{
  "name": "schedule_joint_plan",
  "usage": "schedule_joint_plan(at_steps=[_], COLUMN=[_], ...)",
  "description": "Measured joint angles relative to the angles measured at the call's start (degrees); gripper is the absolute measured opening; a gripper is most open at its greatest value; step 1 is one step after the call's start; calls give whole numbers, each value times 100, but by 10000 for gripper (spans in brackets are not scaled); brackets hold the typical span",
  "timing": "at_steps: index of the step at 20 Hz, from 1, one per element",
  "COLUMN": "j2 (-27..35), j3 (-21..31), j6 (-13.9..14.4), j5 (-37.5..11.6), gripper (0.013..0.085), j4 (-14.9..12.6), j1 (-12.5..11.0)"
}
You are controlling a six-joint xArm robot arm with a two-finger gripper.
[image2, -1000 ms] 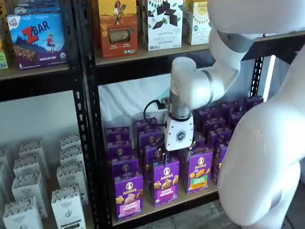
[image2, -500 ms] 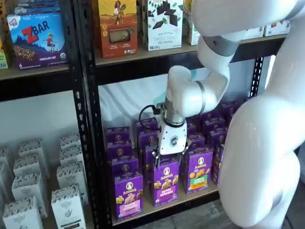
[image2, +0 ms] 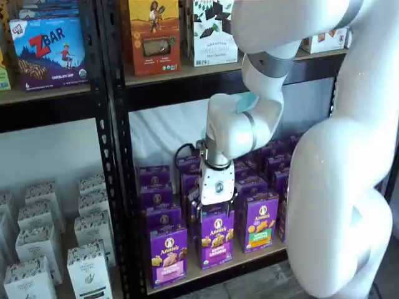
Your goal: Pick up the purple box with a pink patch in the middle, on the bottom shelf, the first box from the left
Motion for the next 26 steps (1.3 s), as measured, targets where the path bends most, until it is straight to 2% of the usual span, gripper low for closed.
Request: schedule_joint_plan(at_steps=[2, 5, 19, 21, 24, 26], j2=[149, 312, 815, 916, 1096, 1216], j3=[-104, -254, -880, -955, -1063, -1145], j6=[110, 123, 56, 63, -73, -62], j5=[-109, -173, 156, 141, 76, 89], gripper=[850, 850, 850, 850, 850, 850], j4=[-112, -119, 201, 227, 423, 430], j1=[7, 19, 243, 276, 325, 339])
